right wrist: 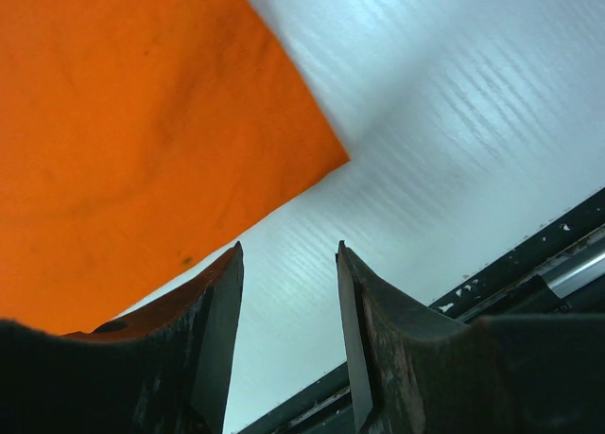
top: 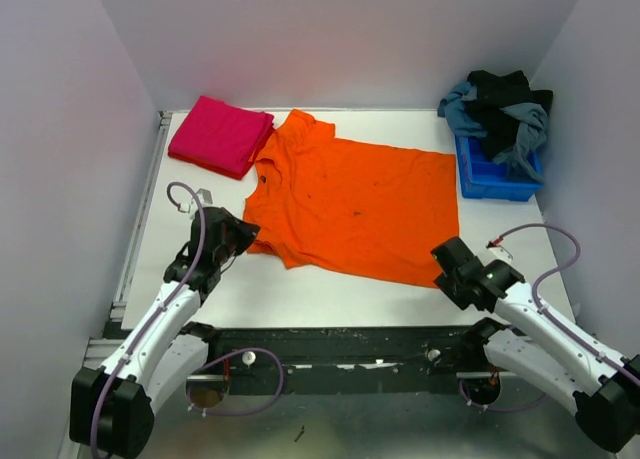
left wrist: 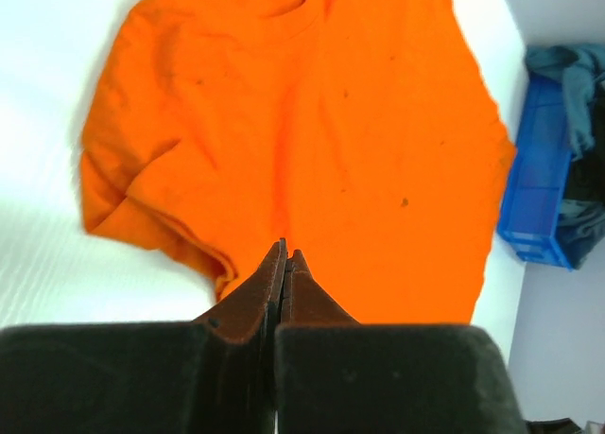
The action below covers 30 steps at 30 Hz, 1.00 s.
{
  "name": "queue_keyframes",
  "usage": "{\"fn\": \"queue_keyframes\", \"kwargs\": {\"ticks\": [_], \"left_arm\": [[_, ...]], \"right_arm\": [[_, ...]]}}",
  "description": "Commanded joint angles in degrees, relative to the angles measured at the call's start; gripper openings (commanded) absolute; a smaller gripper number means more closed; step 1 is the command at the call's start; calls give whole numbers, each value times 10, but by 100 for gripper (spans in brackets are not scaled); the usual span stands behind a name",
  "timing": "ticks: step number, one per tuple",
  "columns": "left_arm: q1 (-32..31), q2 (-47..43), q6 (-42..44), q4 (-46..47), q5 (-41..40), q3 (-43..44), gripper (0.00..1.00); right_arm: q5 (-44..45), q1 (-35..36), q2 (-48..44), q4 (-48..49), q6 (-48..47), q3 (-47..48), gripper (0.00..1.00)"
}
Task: Fold and stack the t-shirts
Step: Flatten out the tshirt
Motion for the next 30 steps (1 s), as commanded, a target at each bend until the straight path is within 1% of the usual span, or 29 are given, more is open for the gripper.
{"fn": "queue_keyframes", "kwargs": {"ticks": [1, 2, 3, 4, 5, 6, 7, 8, 13, 17, 20, 25, 28, 30], "left_arm": [[3, -2, -3, 18, 34, -38, 0], [3, 3, -1, 24, 34, -41, 0], [3, 11, 5, 25, 33, -39, 10], [4, 25, 9, 20, 27, -34, 23], [4, 36, 13, 17, 22, -27, 40], [4, 50, 14, 15, 22, -19, 47], [5, 61, 14, 18, 22, -13, 57], [6, 74, 12, 23, 22, -9, 60], [34, 132, -19, 45, 33, -9, 59], [63, 163, -69, 89, 65, -40, 52], [66, 167, -94, 113, 72, -58, 52], [66, 165, -103, 133, 65, -71, 56], [66, 177, -106, 145, 75, -70, 56], [66, 187, -115, 163, 83, -75, 49]], "right_arm": [[-11, -33, 12, -7, 15, -11, 53], [-12, -38, 24, -6, 10, -9, 53], [-11, -43, 32, -5, 5, -4, 53], [-10, -45, 40, -4, 0, 0, 53], [-7, -48, 45, -3, -2, 3, 53], [-9, -53, 49, 1, -7, 5, 53], [-15, -57, 52, 10, -16, 4, 53], [-21, -65, 52, 13, -20, 3, 53], [-25, -86, 33, 19, -27, -6, 53], [-21, -91, 2, 18, -30, -10, 53], [-20, -93, -10, 19, -31, -12, 53], [-25, -93, -10, 25, -33, -18, 53], [-29, -94, -6, 28, -36, -19, 53], [-31, -94, -8, 31, -36, -19, 53]]}}
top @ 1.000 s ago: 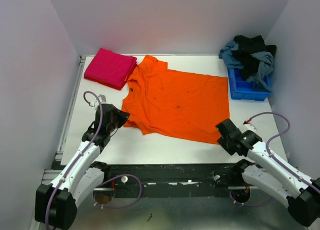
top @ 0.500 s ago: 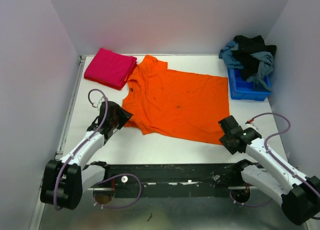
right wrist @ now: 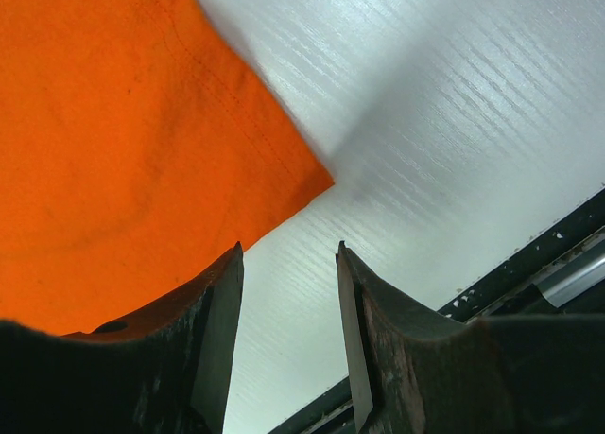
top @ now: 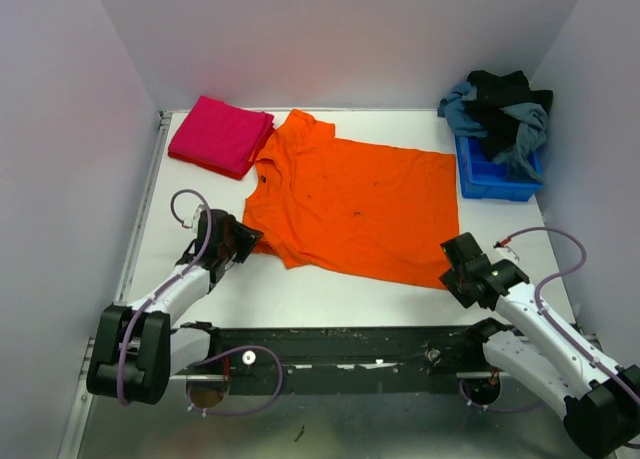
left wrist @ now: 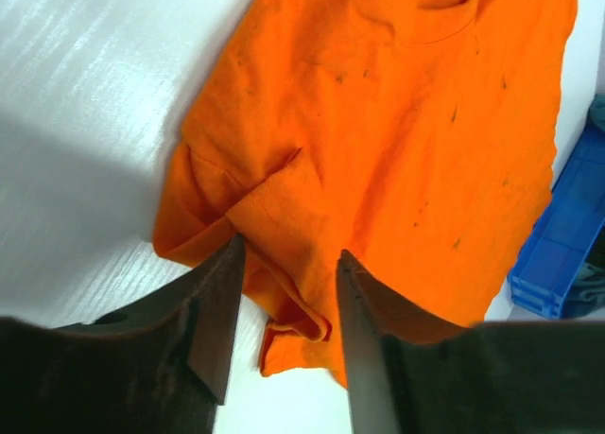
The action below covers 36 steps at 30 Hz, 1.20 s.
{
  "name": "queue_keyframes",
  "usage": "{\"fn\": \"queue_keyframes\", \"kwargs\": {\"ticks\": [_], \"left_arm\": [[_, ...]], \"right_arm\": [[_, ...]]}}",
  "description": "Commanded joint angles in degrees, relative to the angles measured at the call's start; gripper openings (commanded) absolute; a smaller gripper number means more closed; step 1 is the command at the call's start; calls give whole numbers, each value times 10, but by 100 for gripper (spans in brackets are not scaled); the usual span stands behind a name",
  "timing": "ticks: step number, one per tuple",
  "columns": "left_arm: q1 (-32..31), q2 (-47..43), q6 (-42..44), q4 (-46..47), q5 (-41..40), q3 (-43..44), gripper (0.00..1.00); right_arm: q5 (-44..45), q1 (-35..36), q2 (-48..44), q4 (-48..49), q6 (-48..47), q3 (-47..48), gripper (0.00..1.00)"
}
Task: Fold and stack the t-shirts
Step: Grap the side of the flattened tshirt closest away from the robot with both arms
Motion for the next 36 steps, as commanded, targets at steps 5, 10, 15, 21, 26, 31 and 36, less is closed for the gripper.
{"fn": "queue_keyframes", "kwargs": {"ticks": [5, 10, 15, 21, 26, 31, 36], "left_arm": [[2, 22, -26, 79, 44, -10, 13], [2, -2, -19, 80, 49, -22, 0], [2, -70, 4, 21, 21, -18, 0], [2, -139, 6, -13, 1, -22, 0], [2, -143, 7, -10, 6, -26, 0], [2, -141, 3, 0, 12, -31, 0], [2, -143, 7, -7, 13, -24, 0]], "right_arm": [[-5, -3, -2, 12, 9, -16, 52], [-11, -3, -9, 25, 34, -35, 52], [4, -12, 2, 26, 33, -31, 52], [-2, -62, 29, 40, -17, -12, 51], [-17, -84, 30, 55, -31, -18, 43], [-32, -90, 58, 90, -38, -23, 39], [-49, -90, 101, 102, -32, -27, 34]]}}
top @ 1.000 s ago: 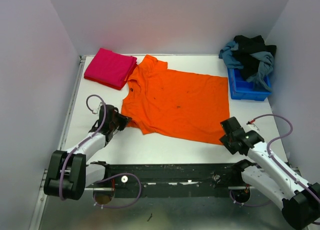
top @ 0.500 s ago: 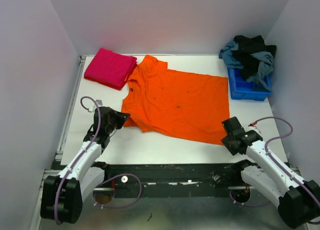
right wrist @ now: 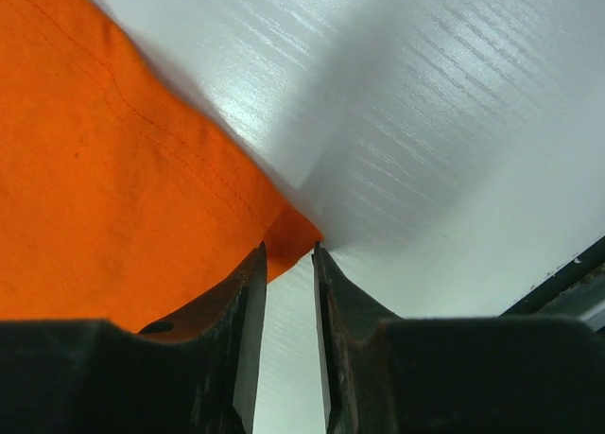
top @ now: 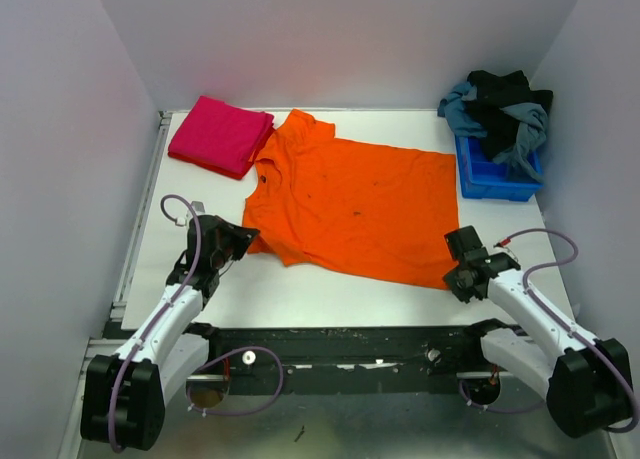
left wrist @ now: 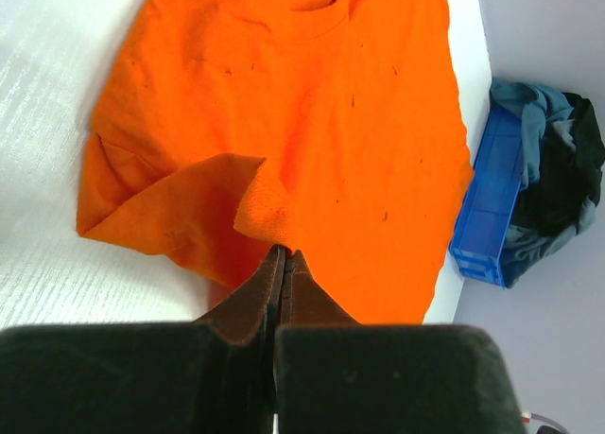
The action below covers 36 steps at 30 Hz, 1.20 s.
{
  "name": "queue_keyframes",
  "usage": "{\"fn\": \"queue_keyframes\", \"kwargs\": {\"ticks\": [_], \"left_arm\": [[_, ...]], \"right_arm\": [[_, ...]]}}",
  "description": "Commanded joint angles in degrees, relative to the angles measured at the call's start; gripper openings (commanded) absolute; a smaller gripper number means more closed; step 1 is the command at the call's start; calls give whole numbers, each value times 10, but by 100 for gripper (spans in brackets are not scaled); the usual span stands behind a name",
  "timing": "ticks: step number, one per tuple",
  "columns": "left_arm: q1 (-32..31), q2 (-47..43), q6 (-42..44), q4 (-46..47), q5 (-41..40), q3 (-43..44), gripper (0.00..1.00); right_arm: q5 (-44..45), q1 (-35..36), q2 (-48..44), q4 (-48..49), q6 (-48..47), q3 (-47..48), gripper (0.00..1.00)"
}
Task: Fold and stack the t-shirts
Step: Grap the side of the flattened tshirt closest away from the robot with both arms
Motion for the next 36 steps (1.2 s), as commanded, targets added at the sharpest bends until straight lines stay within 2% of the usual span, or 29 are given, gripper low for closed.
{"fn": "queue_keyframes", "kwargs": {"ticks": [1, 9, 12, 13, 14, 23, 30, 36], "left_arm": [[2, -6, 9, -12, -5, 3, 0], [2, -3, 9, -13, -2, 10, 0], [2, -1, 10, -12, -4, 13, 0], [2, -1, 11, -13, -4, 15, 0], [2, -1, 11, -14, -4, 17, 0], [1, -3, 47, -40, -15, 69, 0], [-1, 17, 84, -51, -39, 123, 0], [-2, 76, 113, -40, -32, 177, 0]], "right_arm": [[-20, -3, 26, 20, 6, 0, 33], [2, -3, 10, 3, 13, -6, 31], [3, -3, 11, 1, 18, -8, 18], [2, -3, 11, -2, 19, -6, 7], [4, -3, 11, -9, 21, -1, 1], [19, -4, -49, -47, -10, 62, 1], [19, -10, -12, -31, -30, 107, 1], [9, -41, 34, 10, -64, 134, 1]]}}
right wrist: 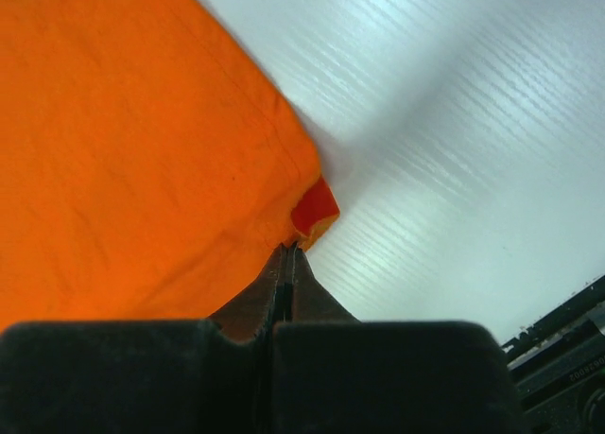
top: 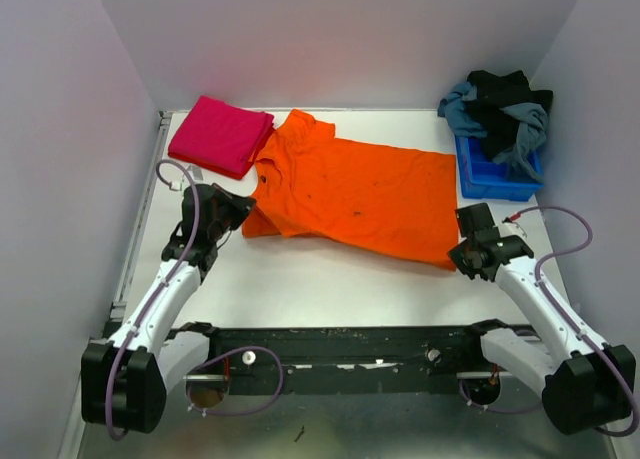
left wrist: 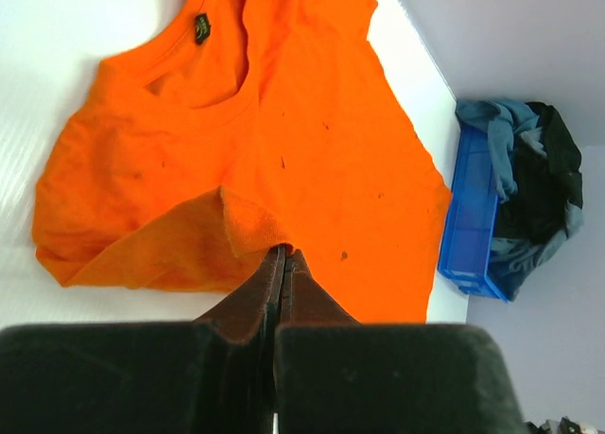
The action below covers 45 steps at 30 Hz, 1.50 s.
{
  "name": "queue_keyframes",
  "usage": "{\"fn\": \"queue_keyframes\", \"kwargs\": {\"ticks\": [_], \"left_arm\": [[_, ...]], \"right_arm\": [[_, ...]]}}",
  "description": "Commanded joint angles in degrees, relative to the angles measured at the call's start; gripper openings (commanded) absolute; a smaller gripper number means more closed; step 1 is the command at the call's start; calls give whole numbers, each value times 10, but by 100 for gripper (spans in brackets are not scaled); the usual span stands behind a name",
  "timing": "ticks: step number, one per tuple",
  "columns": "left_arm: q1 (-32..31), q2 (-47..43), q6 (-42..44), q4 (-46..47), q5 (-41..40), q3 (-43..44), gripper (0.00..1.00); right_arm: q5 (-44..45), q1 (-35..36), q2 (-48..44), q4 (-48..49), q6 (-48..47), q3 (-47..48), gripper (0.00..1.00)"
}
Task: Fold and stack the t-shirts
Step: Grap the side of the flattened tshirt closest away from the robot with both arms, then fold the flattened tshirt in 1/3 of the way
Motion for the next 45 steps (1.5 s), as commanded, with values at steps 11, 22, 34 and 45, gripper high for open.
{"fn": "queue_keyframes", "kwargs": {"ticks": [11, 22, 34, 45], "left_arm": [[-12, 152, 65, 29, -6, 113, 0], [-42, 262, 97, 30, -19, 191, 0], [-59, 286, 132, 14, -63, 245, 0], [-63, 338, 150, 31, -45, 277, 0]], "right_arm": [[-13, -88, 141, 91, -101, 101, 1], [-26, -98, 249, 115, -154, 175, 1], [-26, -100, 282, 129, -160, 190, 1], [-17, -102, 310, 136, -164, 208, 1]]}}
